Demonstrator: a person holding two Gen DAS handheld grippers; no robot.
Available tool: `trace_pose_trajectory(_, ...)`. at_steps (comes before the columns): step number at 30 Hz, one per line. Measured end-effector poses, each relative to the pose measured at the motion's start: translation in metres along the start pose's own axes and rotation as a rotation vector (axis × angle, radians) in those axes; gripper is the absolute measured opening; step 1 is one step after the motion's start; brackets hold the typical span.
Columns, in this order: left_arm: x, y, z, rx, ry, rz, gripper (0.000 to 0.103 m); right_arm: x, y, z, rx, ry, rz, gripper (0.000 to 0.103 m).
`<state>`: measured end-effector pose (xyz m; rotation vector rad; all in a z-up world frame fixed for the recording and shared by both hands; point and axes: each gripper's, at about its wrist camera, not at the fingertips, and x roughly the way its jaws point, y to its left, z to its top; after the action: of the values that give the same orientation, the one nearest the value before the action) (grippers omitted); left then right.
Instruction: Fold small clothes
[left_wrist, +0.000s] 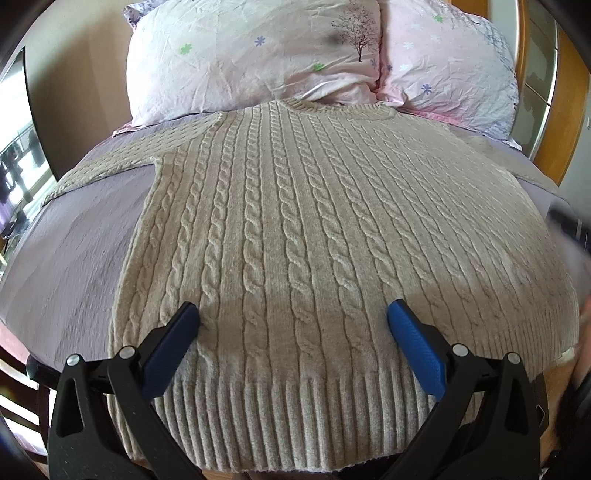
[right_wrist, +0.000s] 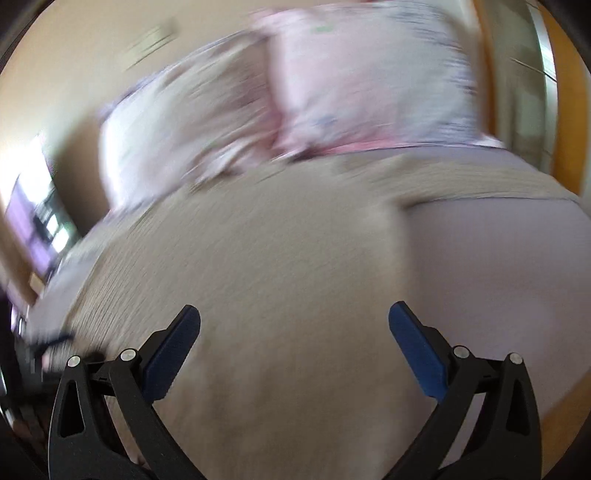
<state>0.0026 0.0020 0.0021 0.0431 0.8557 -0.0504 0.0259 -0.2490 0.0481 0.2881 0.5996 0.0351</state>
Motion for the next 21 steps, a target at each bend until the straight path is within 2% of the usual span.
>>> trace_pose_trajectory(3, 0.001, 0.006, 0.009, -0.001, 0.0, -0.019, 0.101, 0.003, -0.077, 0.046, 0.201, 0.001, -0.085, 0.102)
trace_pose_trajectory(5, -0.002, 0.015, 0.018, -0.015, -0.041, -0.023, 0.101, 0.014, -0.132, 0.074, 0.324, 0.003, -0.167, 0.099)
trace_pose_trajectory(6, -0.005, 0.02, 0.024, -0.02, -0.075, -0.023, 0.101, 0.019, -0.158, 0.086, 0.377, 0.001, -0.216, 0.095)
trace_pose_trajectory(8, -0.01, 0.03, 0.035, -0.032, -0.145, -0.011, 0.101, 0.032, -0.219, 0.11, 0.514, -0.004, -0.326, 0.079)
trace_pose_trajectory(9, -0.011, 0.035, 0.041, -0.04, -0.172, -0.003, 0.101, 0.035, -0.235, 0.114, 0.553, -0.004, -0.356, 0.078)
trace_pose_trajectory(10, -0.012, 0.041, 0.047, -0.049, -0.197, 0.002, 0.101, 0.041, -0.263, 0.121, 0.625, -0.004, -0.398, 0.071)
trace_pose_trajectory(13, -0.01, 0.066, 0.067, -0.086, -0.25, -0.016, 0.101, 0.052, -0.309, 0.127, 0.779, 0.002, -0.444, 0.058)
trace_pose_trajectory(14, -0.01, 0.072, 0.073, -0.1, -0.25, -0.023, 0.101, 0.054, -0.326, 0.125, 0.849, -0.014, -0.446, 0.054)
trace_pose_trajectory(16, -0.003, 0.096, 0.089, -0.16, -0.239, -0.038, 0.101, 0.056, -0.341, 0.128, 0.898, -0.04, -0.469, 0.044)
trace_pose_trajectory(18, 0.002, 0.12, 0.098, -0.227, -0.23, -0.033, 0.101, 0.063, -0.35, 0.129, 0.926, -0.063, -0.475, 0.024)
trace_pose_trajectory(19, 0.004, 0.13, 0.1, -0.255, -0.227, -0.032, 0.101, 0.067, -0.354, 0.128, 0.928, -0.071, -0.474, 0.009)
trace_pose_trajectory(21, 0.007, 0.162, 0.104, -0.346, -0.231, -0.05, 0.101, 0.07, -0.361, 0.13, 0.915, -0.087, -0.47, 0.009)
